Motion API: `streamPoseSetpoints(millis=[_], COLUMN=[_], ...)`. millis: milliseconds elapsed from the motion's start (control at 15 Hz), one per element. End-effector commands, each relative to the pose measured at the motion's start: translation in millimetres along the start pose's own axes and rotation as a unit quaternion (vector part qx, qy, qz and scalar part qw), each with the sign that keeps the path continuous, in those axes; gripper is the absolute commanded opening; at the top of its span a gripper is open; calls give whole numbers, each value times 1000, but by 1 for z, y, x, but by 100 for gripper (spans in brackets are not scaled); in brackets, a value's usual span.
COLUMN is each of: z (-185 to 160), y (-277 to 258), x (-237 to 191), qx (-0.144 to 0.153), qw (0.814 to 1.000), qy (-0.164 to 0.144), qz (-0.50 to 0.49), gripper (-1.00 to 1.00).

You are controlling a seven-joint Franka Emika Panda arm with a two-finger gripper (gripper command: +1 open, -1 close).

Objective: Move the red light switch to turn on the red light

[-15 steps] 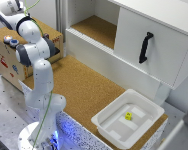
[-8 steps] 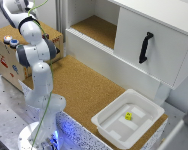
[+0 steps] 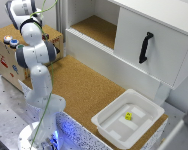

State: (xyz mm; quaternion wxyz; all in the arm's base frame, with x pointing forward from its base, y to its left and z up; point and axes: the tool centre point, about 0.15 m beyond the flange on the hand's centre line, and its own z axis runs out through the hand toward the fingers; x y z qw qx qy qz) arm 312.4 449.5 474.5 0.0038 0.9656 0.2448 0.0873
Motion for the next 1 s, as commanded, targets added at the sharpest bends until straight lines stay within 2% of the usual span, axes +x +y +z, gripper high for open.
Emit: streamPoseSetpoints(millis=[0,200,467,733,933], z=[35,57,38,24,24], y=[20,20,9,11,8], x=[33,41,34,18,14], qx=[35,72,74,52,22], qw=[996,994,996,999,999], qy=[59,31,14,-5,-22], qz=[62,73,42,12,-40], gripper=[100,100,100,100,100])
